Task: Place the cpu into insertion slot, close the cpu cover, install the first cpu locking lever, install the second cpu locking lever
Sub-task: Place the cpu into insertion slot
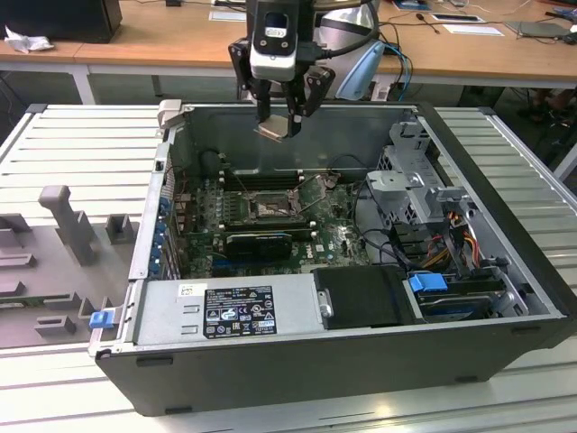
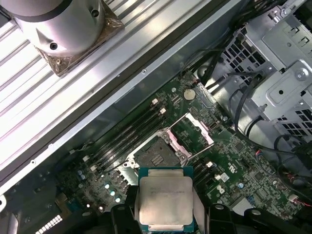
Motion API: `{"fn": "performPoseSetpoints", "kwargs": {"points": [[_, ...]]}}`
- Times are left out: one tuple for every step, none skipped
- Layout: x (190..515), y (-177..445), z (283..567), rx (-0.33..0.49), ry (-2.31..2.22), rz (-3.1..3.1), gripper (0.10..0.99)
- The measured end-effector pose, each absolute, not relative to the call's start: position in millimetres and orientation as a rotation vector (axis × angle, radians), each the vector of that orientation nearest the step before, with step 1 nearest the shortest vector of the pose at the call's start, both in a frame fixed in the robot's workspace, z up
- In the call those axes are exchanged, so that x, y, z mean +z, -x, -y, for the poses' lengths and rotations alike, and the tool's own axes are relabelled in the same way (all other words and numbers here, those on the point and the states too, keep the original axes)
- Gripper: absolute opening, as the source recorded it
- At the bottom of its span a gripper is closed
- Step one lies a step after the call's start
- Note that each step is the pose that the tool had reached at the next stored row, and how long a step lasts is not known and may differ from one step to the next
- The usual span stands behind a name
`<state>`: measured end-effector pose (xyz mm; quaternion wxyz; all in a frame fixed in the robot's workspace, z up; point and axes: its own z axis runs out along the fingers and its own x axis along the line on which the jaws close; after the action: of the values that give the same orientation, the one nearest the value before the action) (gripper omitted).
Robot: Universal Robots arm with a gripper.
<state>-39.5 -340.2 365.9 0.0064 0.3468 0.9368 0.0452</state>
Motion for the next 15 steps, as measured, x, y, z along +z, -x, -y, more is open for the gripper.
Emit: {"fn": "performPoseSetpoints", "kwargs": {"points": [[365.9,39.4,340.2,0.141,-1.094,-2.928,0.529],[365.9,39.4,340.2,0.141,-1.103,-2.924,0.529],[365.9,39.4,340.2,0.141,-1.114,-2.919,0.529],[365.9,39.4,340.2,0.141,-1.127,-2.914,0.529],[365.9,39.4,340.2,0.141,-1.14,-2.908,0.529],[365.9,39.4,340.2,0.141,-1.153,-2.903,0.529],[365.9,39.4,340.2,0.141,-1.16,-2.9,0.529],[365.9,39.4,340.2,0.14,-1.176,-2.893,0.529],[365.8,39.4,340.2,0.14,-1.191,-2.886,0.529],[365.8,39.4,340.2,0.14,-1.2,-2.882,0.529],[365.8,39.4,340.2,0.14,-1.209,-2.878,0.529],[365.8,39.4,340.2,0.14,-1.216,-2.875,0.529],[365.8,39.4,340.2,0.14,-1.225,-2.871,0.529],[365.8,39.4,340.2,0.14,-1.239,-2.864,0.529],[365.8,39.4,340.2,0.14,-1.249,-2.86,0.529]]}}
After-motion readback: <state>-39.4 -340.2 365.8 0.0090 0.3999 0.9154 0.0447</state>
